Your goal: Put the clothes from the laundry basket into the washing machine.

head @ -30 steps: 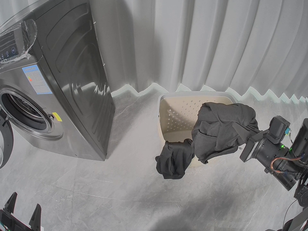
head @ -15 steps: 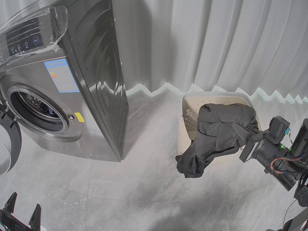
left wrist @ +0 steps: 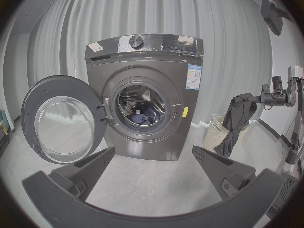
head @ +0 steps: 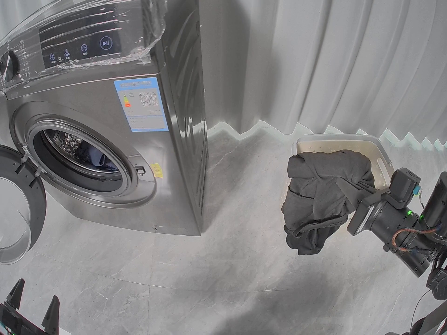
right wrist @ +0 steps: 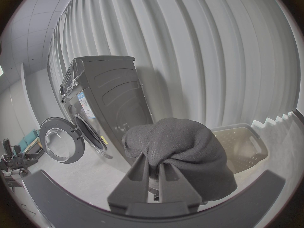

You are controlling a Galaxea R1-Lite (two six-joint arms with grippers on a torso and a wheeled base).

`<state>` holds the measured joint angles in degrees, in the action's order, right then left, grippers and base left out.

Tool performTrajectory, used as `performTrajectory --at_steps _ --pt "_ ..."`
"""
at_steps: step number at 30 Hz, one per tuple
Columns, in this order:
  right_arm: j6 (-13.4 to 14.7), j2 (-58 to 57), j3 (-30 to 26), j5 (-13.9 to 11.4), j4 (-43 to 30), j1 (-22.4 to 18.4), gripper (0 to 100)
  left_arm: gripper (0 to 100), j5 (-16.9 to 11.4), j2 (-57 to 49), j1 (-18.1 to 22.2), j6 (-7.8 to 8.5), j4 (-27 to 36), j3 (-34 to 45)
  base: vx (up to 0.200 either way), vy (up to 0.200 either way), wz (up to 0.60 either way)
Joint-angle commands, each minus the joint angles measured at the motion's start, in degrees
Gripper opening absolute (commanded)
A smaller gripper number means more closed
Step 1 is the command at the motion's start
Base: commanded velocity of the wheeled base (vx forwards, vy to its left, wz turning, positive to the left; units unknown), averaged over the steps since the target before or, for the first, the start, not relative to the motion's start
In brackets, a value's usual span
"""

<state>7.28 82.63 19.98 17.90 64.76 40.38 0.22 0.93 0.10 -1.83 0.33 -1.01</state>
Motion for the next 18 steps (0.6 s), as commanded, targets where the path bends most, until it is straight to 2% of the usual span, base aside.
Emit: performTrajectory --at_steps 1,9,12,18 --pt "0.02 0.08 0.06 -0.05 0.02 0.14 0 100 0.04 -0.93 -0.01 0.07 0.02 0.84 0.000 0.200 0.00" --pt "0.11 0.52 0.15 -0.05 0.19 0.23 0 100 0.04 -0.93 -0.01 0.07 0.02 0.84 0.000 0.200 0.00" --pt "0.19 0.78 0.15 -0.05 0.19 0.23 0 100 0.04 -0.93 -0.01 0.07 0.02 0.84 0.000 0.000 0.00" --pt "0.19 0.87 0.06 -0.14 0.19 0.23 0 100 0.04 -0.93 -0.01 0.07 0.02 0.84 -0.200 0.000 0.00"
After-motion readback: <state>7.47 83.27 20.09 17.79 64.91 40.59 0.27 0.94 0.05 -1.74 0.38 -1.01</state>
